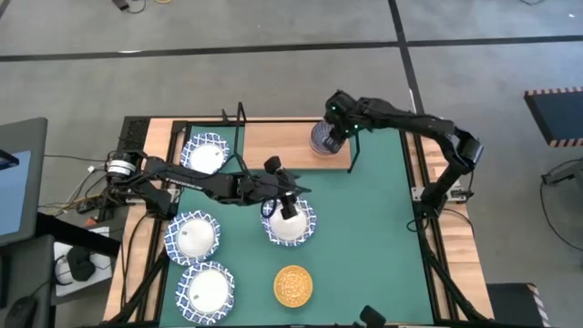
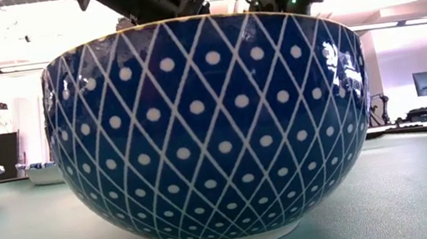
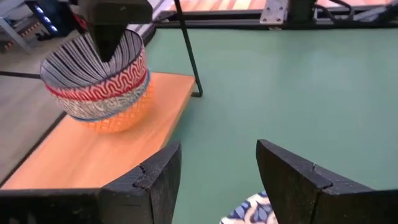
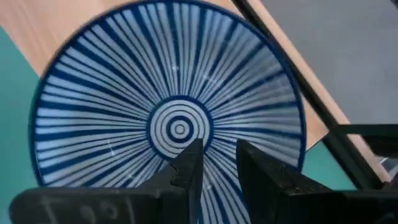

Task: Place and stack bowls onto a shelf
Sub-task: Stack the blue patterned bowl on top of the red patterned bowl, then stack the yellow patterned bowl on top of the blue patterned bowl

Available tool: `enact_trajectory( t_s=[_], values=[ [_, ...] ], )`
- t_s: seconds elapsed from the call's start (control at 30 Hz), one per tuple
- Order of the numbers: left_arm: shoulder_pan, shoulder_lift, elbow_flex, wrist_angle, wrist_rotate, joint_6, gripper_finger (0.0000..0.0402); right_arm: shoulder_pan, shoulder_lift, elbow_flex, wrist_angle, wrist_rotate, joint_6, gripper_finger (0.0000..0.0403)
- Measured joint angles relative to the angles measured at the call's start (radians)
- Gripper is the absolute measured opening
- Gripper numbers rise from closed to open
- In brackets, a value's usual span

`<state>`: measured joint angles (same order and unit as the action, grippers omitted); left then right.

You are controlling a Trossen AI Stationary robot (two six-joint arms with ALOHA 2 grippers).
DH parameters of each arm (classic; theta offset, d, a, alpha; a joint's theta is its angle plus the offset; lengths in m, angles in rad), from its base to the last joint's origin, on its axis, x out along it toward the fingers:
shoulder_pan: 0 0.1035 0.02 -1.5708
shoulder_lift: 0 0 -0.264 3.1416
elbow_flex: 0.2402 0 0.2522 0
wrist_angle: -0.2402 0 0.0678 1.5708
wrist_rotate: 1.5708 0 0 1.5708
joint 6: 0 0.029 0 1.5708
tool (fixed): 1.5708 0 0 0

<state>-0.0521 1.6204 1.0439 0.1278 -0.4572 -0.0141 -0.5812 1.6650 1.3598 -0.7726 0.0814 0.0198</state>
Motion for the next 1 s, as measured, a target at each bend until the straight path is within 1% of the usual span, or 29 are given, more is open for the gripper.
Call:
enact_trajectory(
  t_s=[0.17, 0.4, 0.5, 0.63, 0.73, 0.8, 0.87, 1.0],
  values=[
    [0.0, -0.001, 0.0, -0.019, 0.0, -0.014, 0.0194, 0.027, -0.051, 0.0, 0.006, -0.004, -0.023, 0.0122],
    [-0.004, -0.017, 0.0, -0.085, -0.001, -0.042, 0.0194, 0.015, -0.214, 0.0, -0.045, -0.002, -0.014, 0.0123],
    [-0.007, -0.057, 0.0, -0.156, -0.004, -0.062, 0.0194, 0.057, -0.287, -0.018, -0.068, -0.004, 0.021, 0.0123],
    [-0.022, -0.128, 0.001, -0.3, 0.007, -0.102, 0.0194, 0.184, -0.395, -0.148, -0.012, -0.006, 0.079, 0.0123],
    [-0.044, -0.162, 0.001, -0.424, 0.073, -0.138, 0.0194, 0.316, -0.471, -0.272, 0.081, -0.003, 0.165, 0.0123],
    [-0.06, -0.164, 0.001, -0.494, 0.085, -0.178, 0.0194, 0.417, -0.518, -0.351, 0.165, 0.012, 0.221, 0.0123],
    [-0.073, -0.16, 0.001, -0.545, 0.085, -0.209, 0.0194, 0.525, -0.55, -0.414, 0.267, 0.061, 0.277, 0.0123],
    [-0.08, -0.108, 0.0, -0.57, 0.087, -0.236, 0.0194, 0.731, -0.564, -0.485, 0.381, 0.224, 0.376, 0.0123]
  ],
)
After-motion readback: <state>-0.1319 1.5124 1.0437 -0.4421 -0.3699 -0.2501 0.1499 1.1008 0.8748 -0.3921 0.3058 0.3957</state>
